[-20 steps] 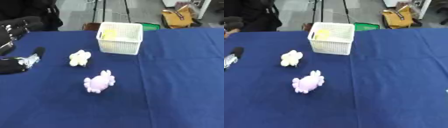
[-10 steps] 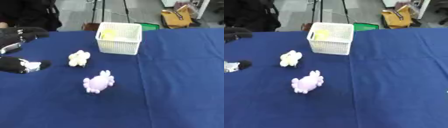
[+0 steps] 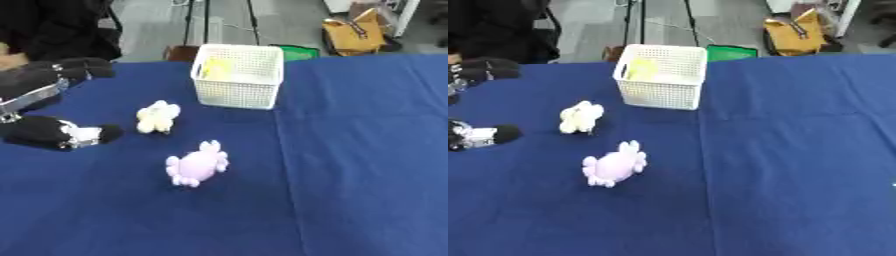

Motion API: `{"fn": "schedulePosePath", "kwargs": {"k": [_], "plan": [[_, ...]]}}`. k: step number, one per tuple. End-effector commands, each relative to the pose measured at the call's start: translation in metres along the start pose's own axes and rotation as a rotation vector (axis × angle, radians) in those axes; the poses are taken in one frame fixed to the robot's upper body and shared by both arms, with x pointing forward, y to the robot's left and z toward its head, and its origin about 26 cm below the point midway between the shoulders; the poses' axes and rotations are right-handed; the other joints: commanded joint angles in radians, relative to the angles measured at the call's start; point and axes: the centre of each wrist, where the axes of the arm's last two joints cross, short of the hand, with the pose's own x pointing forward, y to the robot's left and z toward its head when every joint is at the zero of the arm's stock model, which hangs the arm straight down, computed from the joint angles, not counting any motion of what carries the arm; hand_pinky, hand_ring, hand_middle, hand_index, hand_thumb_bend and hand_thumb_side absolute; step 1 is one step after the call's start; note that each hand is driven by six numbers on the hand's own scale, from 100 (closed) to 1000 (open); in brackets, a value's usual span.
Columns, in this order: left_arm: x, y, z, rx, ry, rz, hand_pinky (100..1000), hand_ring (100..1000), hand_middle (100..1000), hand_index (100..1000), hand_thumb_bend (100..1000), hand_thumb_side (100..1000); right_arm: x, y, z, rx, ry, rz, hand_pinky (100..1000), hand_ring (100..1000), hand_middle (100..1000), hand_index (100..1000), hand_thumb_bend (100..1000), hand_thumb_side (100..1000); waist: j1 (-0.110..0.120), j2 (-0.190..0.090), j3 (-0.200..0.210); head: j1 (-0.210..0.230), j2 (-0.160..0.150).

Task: Pick up objects on the table and place them in the box.

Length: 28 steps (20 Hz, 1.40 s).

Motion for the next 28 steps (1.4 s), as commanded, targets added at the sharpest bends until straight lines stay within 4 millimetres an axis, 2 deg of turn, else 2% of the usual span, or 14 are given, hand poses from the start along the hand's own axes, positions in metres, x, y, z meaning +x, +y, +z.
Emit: {"fn": "schedulePosePath", "kwargs": {"k": [1, 12, 16, 22, 28], "plan": [[0.013, 0.003, -0.004, 0.025, -0.001, 0.049, 973, 999, 968, 1000, 721, 908, 0.004, 0.000, -0.006, -0.018, -0.019, -0.025, 739, 733, 569, 782, 100, 900, -0.001, -0.011, 0.001, 0.005, -0.010], [0.038, -0.013, -0.025, -0.056, -0.004, 0.100, 965, 991, 966, 1000, 749, 868, 0.005, 0.001, -0.005, -0.023, -0.013, -0.033, 739, 733, 567, 780, 100, 894, -0.001, -0.006, 0.001, 0.005, -0.011], [0.044, -0.027, -0.032, -0.115, -0.003, 0.058, 965, 987, 965, 1000, 746, 823, 0.005, 0.001, -0.005, -0.024, -0.011, -0.034, 739, 733, 565, 778, 100, 889, 0.002, -0.002, 0.004, 0.003, -0.009], [0.050, -0.036, -0.041, -0.181, -0.001, -0.025, 963, 986, 965, 1000, 735, 825, 0.005, 0.000, -0.004, -0.023, -0.008, -0.034, 739, 734, 565, 778, 100, 887, 0.006, -0.001, 0.007, -0.004, -0.007], [0.050, -0.055, -0.055, -0.264, 0.015, -0.069, 962, 989, 971, 1000, 733, 815, 0.005, 0.001, -0.003, -0.019, -0.005, -0.038, 739, 734, 562, 777, 100, 881, 0.013, 0.000, 0.006, -0.006, -0.009]]}}
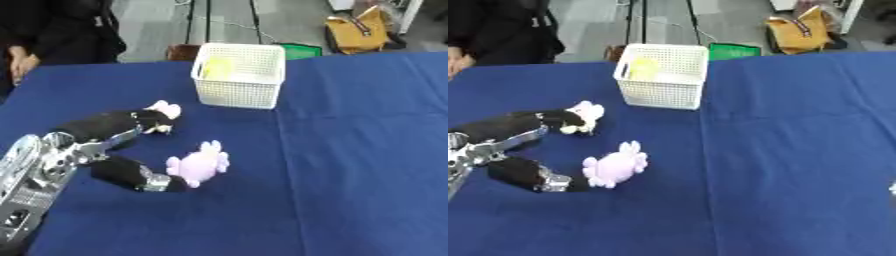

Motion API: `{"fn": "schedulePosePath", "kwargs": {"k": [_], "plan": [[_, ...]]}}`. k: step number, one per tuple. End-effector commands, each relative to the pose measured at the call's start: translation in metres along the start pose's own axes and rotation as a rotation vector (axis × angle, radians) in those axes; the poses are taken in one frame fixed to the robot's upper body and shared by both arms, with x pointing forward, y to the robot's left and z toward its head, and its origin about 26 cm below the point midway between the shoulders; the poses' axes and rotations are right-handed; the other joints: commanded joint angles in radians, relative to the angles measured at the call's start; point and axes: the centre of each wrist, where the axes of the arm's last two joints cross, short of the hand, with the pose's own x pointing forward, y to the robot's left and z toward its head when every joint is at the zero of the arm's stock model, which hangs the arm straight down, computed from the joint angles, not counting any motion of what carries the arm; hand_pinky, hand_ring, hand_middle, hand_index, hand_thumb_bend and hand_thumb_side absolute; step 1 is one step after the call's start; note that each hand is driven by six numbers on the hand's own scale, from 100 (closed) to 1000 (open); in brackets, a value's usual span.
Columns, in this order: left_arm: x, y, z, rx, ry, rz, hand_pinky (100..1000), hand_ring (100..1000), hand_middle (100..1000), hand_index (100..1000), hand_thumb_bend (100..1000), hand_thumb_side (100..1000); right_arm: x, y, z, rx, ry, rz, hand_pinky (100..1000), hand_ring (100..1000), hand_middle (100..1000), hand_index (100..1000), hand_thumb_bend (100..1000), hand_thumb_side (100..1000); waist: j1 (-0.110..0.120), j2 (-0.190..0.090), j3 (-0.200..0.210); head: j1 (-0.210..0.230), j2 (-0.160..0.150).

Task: Pick up objects on the table and place them in the box.

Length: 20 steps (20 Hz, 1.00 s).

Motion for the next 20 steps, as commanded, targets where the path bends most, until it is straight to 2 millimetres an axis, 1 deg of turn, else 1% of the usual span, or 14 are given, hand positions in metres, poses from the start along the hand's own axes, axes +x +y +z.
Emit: {"fn": "schedulePosePath", "kwargs": {"k": [1, 7, 15, 20], "plan": [[0.000, 0.002, -0.004, -0.012, 0.021, -0.057, 962, 990, 974, 1000, 726, 817, 0.004, 0.000, -0.006, -0.020, -0.025, -0.024, 739, 734, 562, 776, 100, 880, -0.001, -0.012, 0.000, -0.001, -0.003], [-0.003, -0.004, -0.015, -0.026, 0.049, -0.090, 959, 993, 978, 1000, 700, 834, 0.004, 0.000, -0.006, -0.018, -0.023, -0.028, 739, 734, 561, 775, 100, 876, 0.001, -0.011, -0.002, 0.000, -0.005], [-0.003, -0.007, -0.028, 0.004, 0.085, -0.060, 954, 990, 977, 1000, 680, 837, 0.004, -0.001, -0.005, -0.018, -0.019, -0.026, 739, 734, 558, 774, 100, 873, 0.004, -0.011, 0.003, -0.005, -0.003], [-0.002, -0.012, -0.036, 0.015, 0.112, -0.054, 947, 988, 975, 1000, 701, 846, 0.004, -0.001, -0.004, -0.019, -0.017, -0.025, 740, 734, 556, 774, 100, 869, 0.005, -0.010, 0.003, -0.006, -0.006]]}}
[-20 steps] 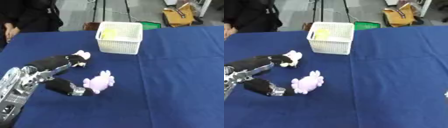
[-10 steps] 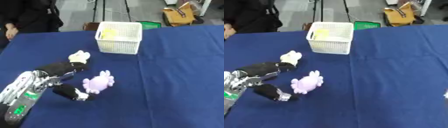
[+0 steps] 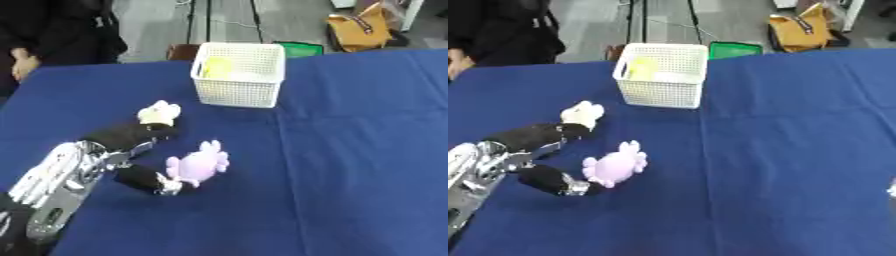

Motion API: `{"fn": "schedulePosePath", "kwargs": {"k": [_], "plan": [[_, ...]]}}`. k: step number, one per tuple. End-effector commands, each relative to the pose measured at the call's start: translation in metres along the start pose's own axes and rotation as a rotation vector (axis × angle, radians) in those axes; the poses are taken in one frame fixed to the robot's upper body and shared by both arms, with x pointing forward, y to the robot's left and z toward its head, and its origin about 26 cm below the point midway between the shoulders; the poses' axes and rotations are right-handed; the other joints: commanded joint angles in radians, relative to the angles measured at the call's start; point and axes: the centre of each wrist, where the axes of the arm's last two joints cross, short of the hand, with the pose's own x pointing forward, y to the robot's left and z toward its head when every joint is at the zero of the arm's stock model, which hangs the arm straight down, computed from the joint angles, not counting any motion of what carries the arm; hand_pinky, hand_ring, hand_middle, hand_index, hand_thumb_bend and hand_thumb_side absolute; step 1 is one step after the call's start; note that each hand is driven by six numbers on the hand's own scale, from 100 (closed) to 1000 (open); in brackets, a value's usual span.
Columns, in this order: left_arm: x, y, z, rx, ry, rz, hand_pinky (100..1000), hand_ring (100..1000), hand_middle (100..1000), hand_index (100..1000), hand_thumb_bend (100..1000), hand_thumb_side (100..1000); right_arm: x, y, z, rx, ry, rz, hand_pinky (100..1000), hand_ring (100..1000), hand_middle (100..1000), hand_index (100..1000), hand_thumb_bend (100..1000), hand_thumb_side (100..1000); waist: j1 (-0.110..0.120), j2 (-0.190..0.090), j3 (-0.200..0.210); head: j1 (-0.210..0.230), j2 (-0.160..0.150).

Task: Pick up objects on the table and place them in the box.

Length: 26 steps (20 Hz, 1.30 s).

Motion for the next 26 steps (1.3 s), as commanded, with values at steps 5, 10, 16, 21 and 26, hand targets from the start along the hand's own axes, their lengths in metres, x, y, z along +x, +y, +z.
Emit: {"fn": "schedulePosePath", "kwargs": {"k": [5, 10, 16, 21, 26], "plan": [[-0.001, 0.002, -0.008, 0.008, 0.020, 0.018, 945, 988, 976, 1000, 704, 845, 0.004, -0.001, -0.006, -0.023, -0.021, -0.020, 740, 735, 554, 772, 100, 865, -0.002, -0.011, 0.000, -0.001, -0.007], [0.000, 0.002, -0.016, 0.003, 0.031, 0.022, 944, 987, 974, 1000, 696, 844, 0.004, 0.000, -0.006, -0.025, -0.020, -0.024, 740, 735, 553, 772, 100, 864, -0.002, -0.009, -0.002, 0.002, -0.011], [0.000, 0.001, -0.023, -0.015, 0.037, 0.020, 943, 985, 973, 1000, 677, 841, 0.004, 0.000, -0.006, -0.028, -0.019, -0.024, 741, 735, 551, 772, 100, 860, -0.001, -0.008, -0.004, 0.005, -0.013], [0.000, -0.002, -0.028, -0.033, 0.044, 0.006, 942, 984, 972, 1000, 668, 837, 0.004, 0.000, -0.006, -0.029, -0.018, -0.025, 741, 735, 551, 772, 100, 857, 0.000, -0.007, -0.006, 0.007, -0.013], [0.000, -0.005, -0.033, -0.051, 0.050, -0.012, 942, 983, 972, 1000, 653, 827, 0.004, 0.000, -0.006, -0.030, -0.018, -0.028, 741, 735, 550, 771, 100, 856, 0.001, -0.005, -0.008, 0.010, -0.014]]}}
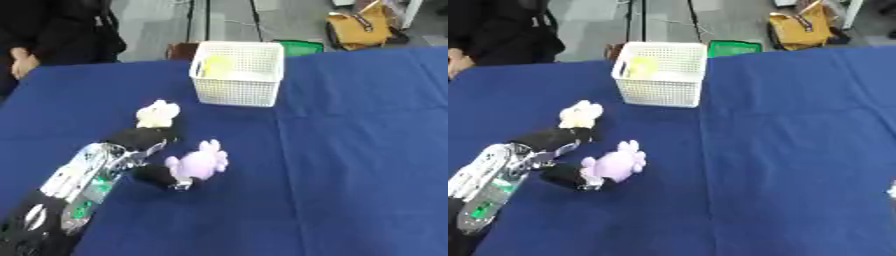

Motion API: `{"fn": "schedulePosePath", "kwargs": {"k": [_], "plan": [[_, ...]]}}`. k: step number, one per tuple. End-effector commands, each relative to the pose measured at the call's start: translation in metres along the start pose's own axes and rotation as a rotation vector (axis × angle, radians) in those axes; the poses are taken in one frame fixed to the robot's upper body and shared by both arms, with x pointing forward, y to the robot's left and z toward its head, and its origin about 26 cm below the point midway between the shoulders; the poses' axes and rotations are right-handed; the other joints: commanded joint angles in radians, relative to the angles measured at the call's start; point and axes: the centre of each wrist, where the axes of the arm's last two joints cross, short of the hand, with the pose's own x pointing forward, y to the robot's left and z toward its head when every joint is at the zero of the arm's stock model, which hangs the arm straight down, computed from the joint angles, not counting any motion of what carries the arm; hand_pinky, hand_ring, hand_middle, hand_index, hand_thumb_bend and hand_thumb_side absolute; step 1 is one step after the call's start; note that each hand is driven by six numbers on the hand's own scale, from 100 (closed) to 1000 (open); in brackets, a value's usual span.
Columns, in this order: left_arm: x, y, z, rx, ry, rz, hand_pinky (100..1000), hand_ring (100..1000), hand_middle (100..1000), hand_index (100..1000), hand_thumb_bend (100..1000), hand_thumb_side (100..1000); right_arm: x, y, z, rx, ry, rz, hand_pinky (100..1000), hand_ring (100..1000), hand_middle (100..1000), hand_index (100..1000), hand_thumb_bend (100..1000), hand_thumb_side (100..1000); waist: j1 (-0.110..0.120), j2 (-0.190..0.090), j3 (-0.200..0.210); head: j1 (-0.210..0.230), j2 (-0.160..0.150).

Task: Pick up objects on the table and place them in the box.

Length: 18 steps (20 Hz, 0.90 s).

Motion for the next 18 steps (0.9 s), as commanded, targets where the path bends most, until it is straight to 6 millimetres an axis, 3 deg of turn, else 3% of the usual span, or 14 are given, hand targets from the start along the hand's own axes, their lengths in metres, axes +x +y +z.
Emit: {"fn": "schedulePosePath", "kwargs": {"k": [1, 18], "plan": [[0.001, 0.007, -0.001, 0.015, 0.004, -0.027, 942, 983, 972, 1000, 653, 827, 0.003, -0.001, -0.006, -0.028, -0.023, -0.022, 741, 735, 550, 771, 100, 856, -0.002, -0.012, -0.001, 0.004, -0.013], [-0.002, -0.004, -0.023, -0.023, 0.049, -0.051, 932, 965, 951, 951, 568, 838, 0.004, 0.000, -0.006, -0.030, -0.021, -0.033, 743, 736, 550, 772, 100, 853, -0.005, -0.010, -0.011, 0.013, -0.023]]}}
